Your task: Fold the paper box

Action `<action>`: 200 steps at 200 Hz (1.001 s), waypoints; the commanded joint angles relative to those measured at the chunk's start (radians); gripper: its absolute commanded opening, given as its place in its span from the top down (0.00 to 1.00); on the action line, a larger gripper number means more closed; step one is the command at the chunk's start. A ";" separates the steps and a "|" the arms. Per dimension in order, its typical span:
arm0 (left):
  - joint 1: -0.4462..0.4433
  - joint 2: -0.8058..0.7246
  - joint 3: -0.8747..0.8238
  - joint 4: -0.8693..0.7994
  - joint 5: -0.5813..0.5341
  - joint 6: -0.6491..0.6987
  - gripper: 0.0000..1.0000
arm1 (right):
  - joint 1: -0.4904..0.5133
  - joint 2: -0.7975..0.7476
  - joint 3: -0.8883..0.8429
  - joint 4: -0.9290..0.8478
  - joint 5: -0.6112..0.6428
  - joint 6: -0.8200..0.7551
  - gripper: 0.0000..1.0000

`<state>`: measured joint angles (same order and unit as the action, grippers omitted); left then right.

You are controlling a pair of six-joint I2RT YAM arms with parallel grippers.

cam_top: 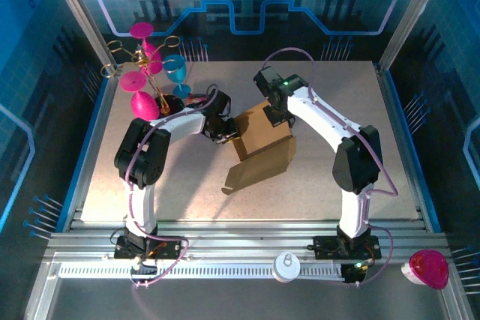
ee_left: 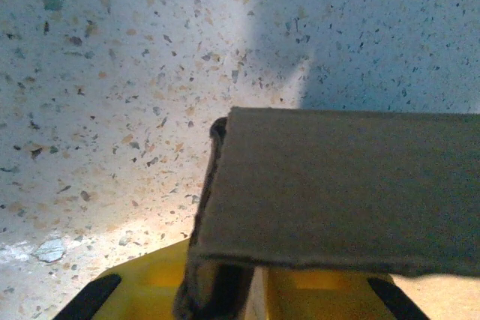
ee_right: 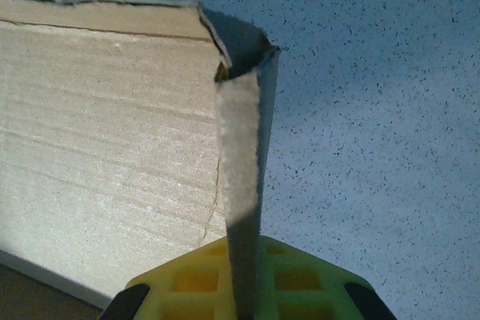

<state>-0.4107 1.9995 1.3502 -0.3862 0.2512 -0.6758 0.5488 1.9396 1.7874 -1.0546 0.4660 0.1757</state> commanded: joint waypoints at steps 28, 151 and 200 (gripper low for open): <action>-0.016 0.008 -0.012 -0.026 -0.020 0.011 0.90 | -0.008 -0.001 0.020 -0.021 -0.014 -0.001 1.00; -0.050 -0.012 0.020 -0.128 -0.148 -0.024 0.86 | 0.024 -0.042 -0.014 0.007 0.015 0.023 1.00; -0.049 -0.086 -0.016 -0.137 -0.065 -0.087 0.58 | 0.011 -0.051 -0.032 0.021 0.015 0.016 1.00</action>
<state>-0.4511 1.9873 1.3636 -0.4904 0.1528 -0.7246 0.5560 1.9339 1.7638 -1.0458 0.4885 0.1837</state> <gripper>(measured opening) 0.391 0.076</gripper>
